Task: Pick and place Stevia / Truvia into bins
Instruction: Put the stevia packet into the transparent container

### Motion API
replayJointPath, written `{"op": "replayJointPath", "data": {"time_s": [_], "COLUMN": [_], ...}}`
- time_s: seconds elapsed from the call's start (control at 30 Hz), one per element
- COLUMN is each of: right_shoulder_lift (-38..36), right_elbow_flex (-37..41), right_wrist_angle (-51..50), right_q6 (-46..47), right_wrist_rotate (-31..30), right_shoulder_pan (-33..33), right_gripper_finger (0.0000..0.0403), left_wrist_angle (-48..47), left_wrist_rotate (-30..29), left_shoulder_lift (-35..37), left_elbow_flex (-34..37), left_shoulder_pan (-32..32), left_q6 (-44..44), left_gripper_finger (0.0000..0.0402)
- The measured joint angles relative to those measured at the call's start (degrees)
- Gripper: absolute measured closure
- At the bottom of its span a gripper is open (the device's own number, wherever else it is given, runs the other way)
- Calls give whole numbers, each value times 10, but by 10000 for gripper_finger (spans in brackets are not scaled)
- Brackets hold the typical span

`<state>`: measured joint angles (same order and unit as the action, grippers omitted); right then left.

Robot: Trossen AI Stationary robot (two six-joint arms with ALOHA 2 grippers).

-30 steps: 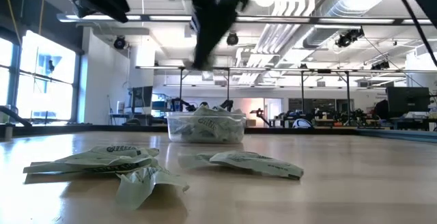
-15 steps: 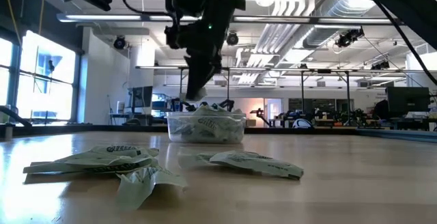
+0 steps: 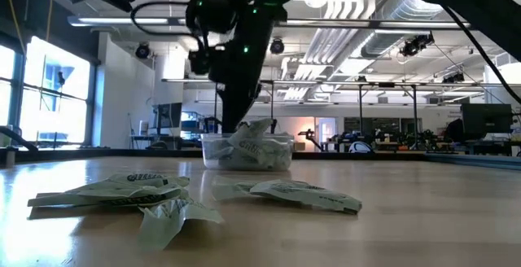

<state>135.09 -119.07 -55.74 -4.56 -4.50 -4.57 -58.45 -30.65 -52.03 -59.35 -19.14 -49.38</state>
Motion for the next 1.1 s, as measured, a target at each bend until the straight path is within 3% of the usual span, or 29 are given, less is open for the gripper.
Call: {"op": "replayJointPath", "data": {"time_s": [0.33,0.53,0.67,0.77,0.97,1.1], "right_shoulder_lift": [-43,-72,-72,-84,-183,-281], "right_elbow_flex": [0,0,1,38,196,322], "right_wrist_angle": [-89,-146,-151,-140,-96,-43], "right_q6": [-5,-44,-40,-1,126,273], "right_wrist_rotate": [20,46,46,37,18,-78], "right_shoulder_pan": [4,51,94,129,223,289], "right_gripper_finger": [234,170,158,160,171,177], "left_wrist_angle": [5,5,5,5,50,103], "left_wrist_rotate": [0,25,79,85,110,135], "left_shoulder_lift": [0,-14,-42,-70,-106,-118], "left_elbow_flex": [0,0,0,1,1,1], "left_shoulder_pan": [0,0,0,0,0,0], "left_q6": [-4,21,81,116,146,194], "left_gripper_finger": [254,254,254,254,254,254]}}
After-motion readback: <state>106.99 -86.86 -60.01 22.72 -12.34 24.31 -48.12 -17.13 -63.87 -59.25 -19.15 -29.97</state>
